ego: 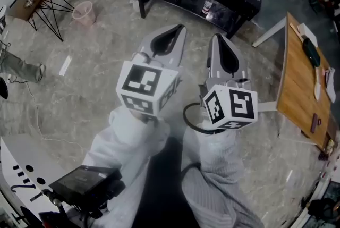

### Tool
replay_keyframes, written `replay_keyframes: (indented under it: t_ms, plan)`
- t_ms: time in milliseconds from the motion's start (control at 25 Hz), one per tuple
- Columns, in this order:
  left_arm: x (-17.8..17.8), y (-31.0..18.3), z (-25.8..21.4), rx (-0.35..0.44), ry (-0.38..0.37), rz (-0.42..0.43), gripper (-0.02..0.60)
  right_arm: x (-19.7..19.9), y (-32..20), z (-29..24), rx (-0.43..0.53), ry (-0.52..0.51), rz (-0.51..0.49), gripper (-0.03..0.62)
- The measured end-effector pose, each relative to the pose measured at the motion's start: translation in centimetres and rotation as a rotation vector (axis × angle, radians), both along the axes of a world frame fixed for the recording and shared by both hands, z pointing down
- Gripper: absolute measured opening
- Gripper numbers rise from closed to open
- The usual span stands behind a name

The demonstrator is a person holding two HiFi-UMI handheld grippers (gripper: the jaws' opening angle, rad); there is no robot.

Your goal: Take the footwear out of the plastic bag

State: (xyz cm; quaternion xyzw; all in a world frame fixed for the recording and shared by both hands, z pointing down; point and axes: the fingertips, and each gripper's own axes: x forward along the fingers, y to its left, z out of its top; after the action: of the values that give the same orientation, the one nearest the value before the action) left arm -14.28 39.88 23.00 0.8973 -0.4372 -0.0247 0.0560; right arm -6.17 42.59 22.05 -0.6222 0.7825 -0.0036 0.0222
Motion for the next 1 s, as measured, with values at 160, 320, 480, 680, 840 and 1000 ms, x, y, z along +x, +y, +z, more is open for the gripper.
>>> replay_keyframes:
  t_ms: [160, 320, 480, 680, 840, 1000]
  plan:
    - [-0.3, -3.2, 1.1, -0.029, 0.001, -0.002, 0.001, 0.7, -2.9, 1.7, -0.039, 0.002, 0.026, 0.012]
    - [0.5, -7.3, 2.1, -0.044, 0.004, 0.000, 0.002, 1.4, -7.1, 2.9, -0.064, 0.005, 0.025, 0.012]
    - [2.1, -13.2, 3.0, -0.050, 0.001, -0.005, 0.001, 2.5, -13.2, 3.8, -0.068, 0.005, 0.013, 0.012]
    - [4.8, -22.6, 2.6, -0.052, -0.010, -0.037, 0.002, 5.5, -22.7, 3.6, -0.078, -0.004, -0.014, 0.012]
    - [7.4, -30.6, 2.0, -0.061, -0.002, -0.063, 0.002, 8.4, -30.7, 3.0, -0.086, -0.001, -0.033, 0.012]
    - [9.7, -37.4, 2.2, -0.080, 0.000, -0.079, 0.002, 10.7, -37.5, 2.9, -0.100, 0.001, -0.047, 0.012]
